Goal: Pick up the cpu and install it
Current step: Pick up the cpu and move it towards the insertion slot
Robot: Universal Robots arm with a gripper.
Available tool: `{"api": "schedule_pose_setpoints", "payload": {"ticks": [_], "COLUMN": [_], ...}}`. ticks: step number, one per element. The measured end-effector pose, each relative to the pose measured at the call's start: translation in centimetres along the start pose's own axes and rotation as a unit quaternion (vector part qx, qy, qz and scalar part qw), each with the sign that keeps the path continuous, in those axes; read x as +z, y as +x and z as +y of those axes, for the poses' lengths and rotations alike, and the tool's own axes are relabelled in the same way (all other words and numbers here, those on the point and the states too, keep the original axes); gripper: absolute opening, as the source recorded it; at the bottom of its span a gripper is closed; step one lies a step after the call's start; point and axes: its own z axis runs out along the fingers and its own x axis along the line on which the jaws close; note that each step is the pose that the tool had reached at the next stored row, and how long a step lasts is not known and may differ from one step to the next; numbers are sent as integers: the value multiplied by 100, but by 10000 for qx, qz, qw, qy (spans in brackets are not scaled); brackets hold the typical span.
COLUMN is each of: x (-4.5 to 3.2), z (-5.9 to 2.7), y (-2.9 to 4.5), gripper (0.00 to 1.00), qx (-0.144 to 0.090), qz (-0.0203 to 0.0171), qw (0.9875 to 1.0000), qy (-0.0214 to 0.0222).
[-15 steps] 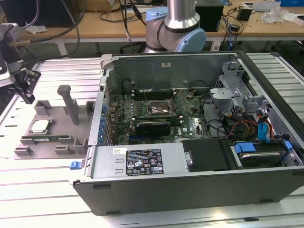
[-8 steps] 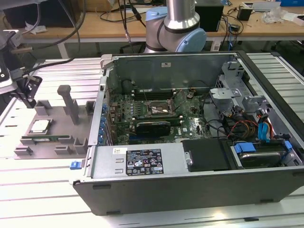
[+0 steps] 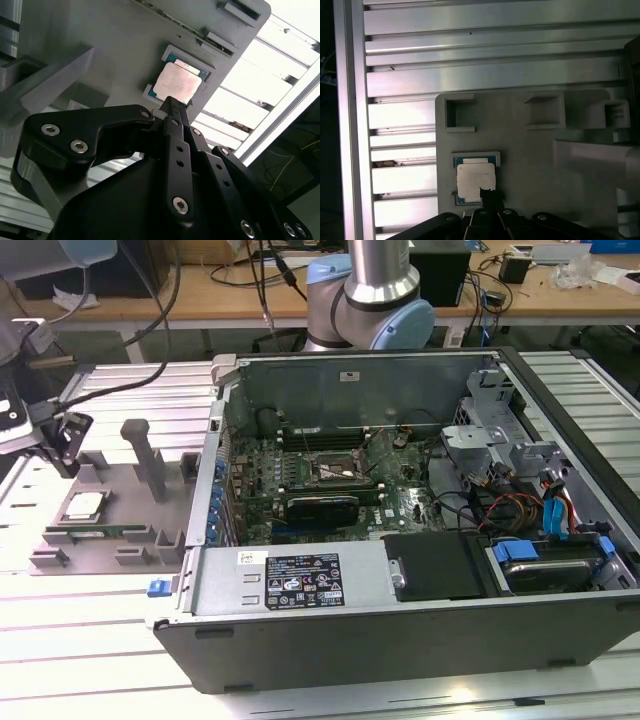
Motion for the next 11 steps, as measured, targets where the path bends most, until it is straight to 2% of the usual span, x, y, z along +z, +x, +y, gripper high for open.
{"api": "schedule_pose_setpoints", "payload": {"ticks": [7,11], "x": [118,158], "z": [-12,-16], "y": [20,29], "gripper": [11,11], "qx": [0,0], "qz": [-1,0], "qw": [10000,10000], "qy": [0,0]}}
